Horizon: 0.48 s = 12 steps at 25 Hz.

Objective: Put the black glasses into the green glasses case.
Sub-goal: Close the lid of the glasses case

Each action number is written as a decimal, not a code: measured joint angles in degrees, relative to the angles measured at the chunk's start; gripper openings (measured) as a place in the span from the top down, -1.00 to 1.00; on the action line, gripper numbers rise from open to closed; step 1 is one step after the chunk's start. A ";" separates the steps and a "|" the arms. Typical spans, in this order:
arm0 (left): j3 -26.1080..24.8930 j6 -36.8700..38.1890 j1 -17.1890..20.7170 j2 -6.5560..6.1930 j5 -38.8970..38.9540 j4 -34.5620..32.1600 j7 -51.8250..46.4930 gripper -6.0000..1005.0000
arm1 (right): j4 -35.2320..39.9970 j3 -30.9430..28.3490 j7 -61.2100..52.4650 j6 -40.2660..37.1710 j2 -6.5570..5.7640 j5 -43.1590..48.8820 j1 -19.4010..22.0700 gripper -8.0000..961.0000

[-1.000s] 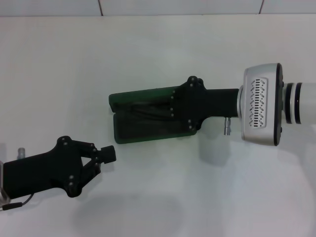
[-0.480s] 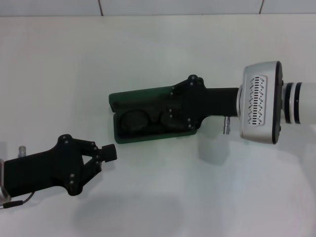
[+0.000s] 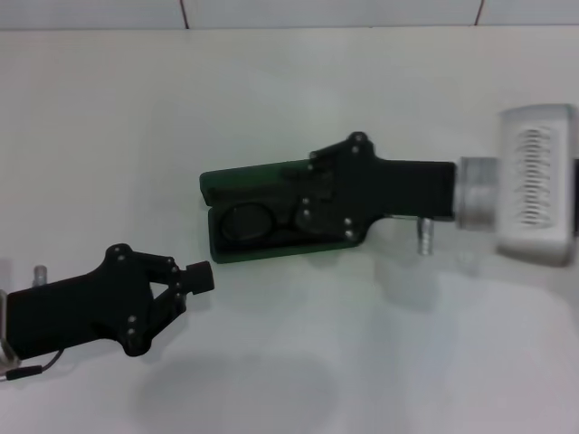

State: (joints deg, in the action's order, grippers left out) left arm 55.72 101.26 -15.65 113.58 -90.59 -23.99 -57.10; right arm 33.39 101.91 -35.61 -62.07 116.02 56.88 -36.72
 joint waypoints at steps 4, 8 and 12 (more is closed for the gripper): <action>-0.08 -0.78 -0.14 0.12 0.17 0.01 -0.05 0.85 | -0.53 -7.97 -0.19 -9.46 -0.16 -0.01 4.91 0.60; -0.57 -3.79 -1.09 0.51 0.17 0.37 -0.13 0.85 | -1.48 -17.48 -0.23 -12.78 -0.33 -0.02 11.19 0.60; -1.73 -8.44 -1.87 1.28 -0.04 0.41 -0.68 0.85 | -4.97 -22.46 -0.15 -15.45 -0.89 0.26 13.65 0.60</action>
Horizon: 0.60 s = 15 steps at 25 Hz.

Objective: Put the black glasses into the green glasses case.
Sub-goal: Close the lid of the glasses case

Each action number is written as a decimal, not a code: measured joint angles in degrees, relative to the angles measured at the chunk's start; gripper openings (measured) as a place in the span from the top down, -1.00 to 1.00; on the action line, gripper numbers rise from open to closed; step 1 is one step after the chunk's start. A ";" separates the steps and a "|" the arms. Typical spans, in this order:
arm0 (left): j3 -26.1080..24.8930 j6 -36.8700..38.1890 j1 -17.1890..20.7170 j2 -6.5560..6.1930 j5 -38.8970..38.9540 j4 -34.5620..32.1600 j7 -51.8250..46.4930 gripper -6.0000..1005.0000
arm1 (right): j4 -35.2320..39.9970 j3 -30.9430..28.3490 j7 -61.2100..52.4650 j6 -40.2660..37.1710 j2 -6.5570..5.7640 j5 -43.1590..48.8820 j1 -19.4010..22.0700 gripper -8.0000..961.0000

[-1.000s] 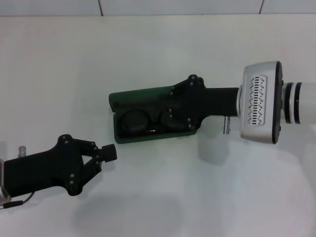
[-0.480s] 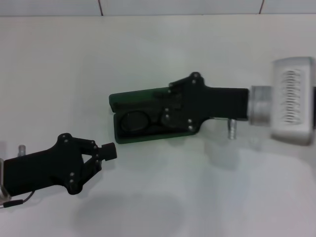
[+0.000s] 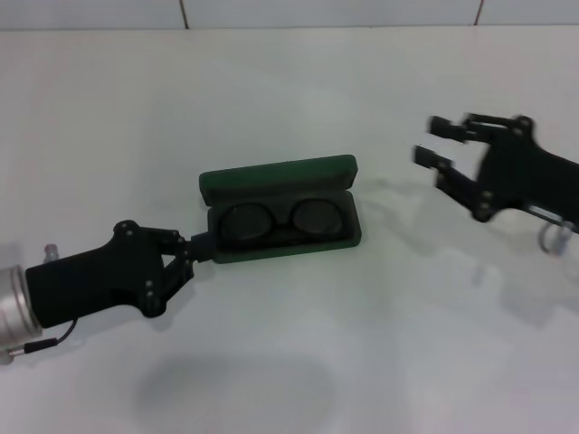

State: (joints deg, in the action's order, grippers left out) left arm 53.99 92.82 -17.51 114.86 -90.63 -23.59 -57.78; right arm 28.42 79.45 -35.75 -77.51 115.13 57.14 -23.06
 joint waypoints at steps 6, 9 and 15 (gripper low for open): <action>0.28 -4.24 -1.67 0.90 -0.29 0.09 -0.04 0.85 | -8.00 -7.64 -0.01 -3.95 -1.28 -0.02 2.31 0.17; 0.37 -6.20 -2.18 1.11 -0.34 0.11 -0.05 0.84 | -8.96 -8.97 0.40 -4.12 -1.20 0.07 4.13 -0.05; 0.58 -9.34 -2.40 1.22 -0.50 0.20 -0.42 0.84 | -9.74 -8.91 0.74 -4.91 -1.20 0.34 5.70 -0.38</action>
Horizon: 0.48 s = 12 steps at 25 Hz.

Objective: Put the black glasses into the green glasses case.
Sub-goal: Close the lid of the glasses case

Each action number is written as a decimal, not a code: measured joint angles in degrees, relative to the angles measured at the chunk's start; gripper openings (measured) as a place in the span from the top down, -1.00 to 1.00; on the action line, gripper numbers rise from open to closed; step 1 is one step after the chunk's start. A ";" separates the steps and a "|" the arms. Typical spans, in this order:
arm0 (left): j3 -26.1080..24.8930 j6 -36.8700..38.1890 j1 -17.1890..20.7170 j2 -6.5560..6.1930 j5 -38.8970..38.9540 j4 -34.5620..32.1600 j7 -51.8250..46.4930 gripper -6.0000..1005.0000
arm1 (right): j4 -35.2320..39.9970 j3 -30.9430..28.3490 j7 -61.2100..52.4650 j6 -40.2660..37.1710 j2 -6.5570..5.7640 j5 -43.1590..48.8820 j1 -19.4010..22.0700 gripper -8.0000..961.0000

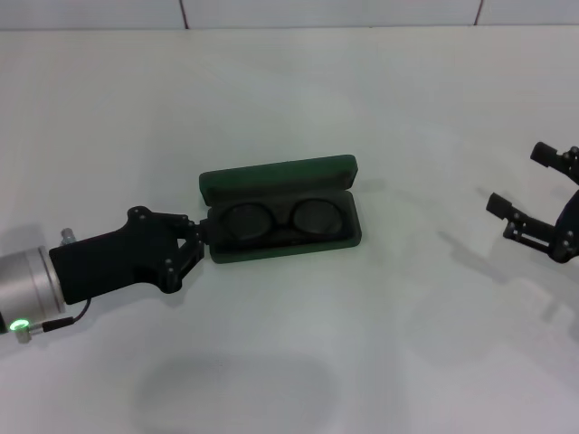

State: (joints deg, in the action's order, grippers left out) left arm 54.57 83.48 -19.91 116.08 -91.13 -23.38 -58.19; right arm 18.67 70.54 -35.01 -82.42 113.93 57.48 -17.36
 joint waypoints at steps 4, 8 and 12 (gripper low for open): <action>0.01 -3.17 -0.45 0.51 -1.33 0.01 -0.62 0.84 | -0.08 0.03 0.02 -0.03 0.03 1.52 -0.29 -0.74; -0.01 -8.09 -2.13 1.34 -2.69 0.08 -1.72 0.84 | -0.10 0.03 0.03 0.00 0.28 2.27 -0.42 -0.83; -0.13 -10.14 -4.11 1.59 -2.94 0.52 -1.90 0.84 | -0.16 0.11 0.02 0.51 0.50 3.00 -0.40 -0.83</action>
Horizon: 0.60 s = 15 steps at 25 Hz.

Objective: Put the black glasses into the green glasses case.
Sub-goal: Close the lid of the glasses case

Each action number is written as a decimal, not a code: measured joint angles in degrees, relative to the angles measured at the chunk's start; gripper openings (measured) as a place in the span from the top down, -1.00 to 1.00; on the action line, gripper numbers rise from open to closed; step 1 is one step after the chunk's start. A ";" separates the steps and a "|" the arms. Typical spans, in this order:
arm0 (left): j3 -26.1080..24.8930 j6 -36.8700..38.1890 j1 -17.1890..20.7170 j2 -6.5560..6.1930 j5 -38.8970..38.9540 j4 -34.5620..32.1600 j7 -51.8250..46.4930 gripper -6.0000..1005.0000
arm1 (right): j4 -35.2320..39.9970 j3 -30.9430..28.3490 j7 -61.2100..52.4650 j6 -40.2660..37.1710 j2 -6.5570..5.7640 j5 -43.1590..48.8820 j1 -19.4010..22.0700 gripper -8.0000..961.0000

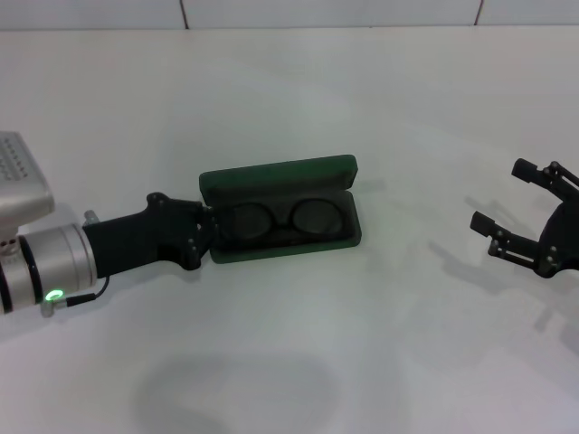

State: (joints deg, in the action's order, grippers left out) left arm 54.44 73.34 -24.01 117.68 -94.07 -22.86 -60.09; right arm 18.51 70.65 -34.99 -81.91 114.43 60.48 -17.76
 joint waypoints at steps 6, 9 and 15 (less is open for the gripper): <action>0.09 -3.38 -1.39 0.01 -0.05 0.10 -0.91 0.84 | -0.06 0.58 0.01 0.08 0.19 0.01 0.16 -0.83; -0.09 -6.00 -1.46 0.01 -0.05 0.02 -1.44 0.84 | -0.06 0.58 0.01 0.00 0.26 0.01 0.23 -0.82; -0.19 -8.04 -2.62 -0.70 0.35 -0.53 -1.50 0.84 | -0.06 0.73 0.01 -0.12 0.26 0.00 0.19 -0.82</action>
State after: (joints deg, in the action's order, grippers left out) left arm 54.25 65.30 -26.63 116.97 -93.72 -23.39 -61.59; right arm 18.45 71.38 -34.98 -82.03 114.69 60.48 -17.58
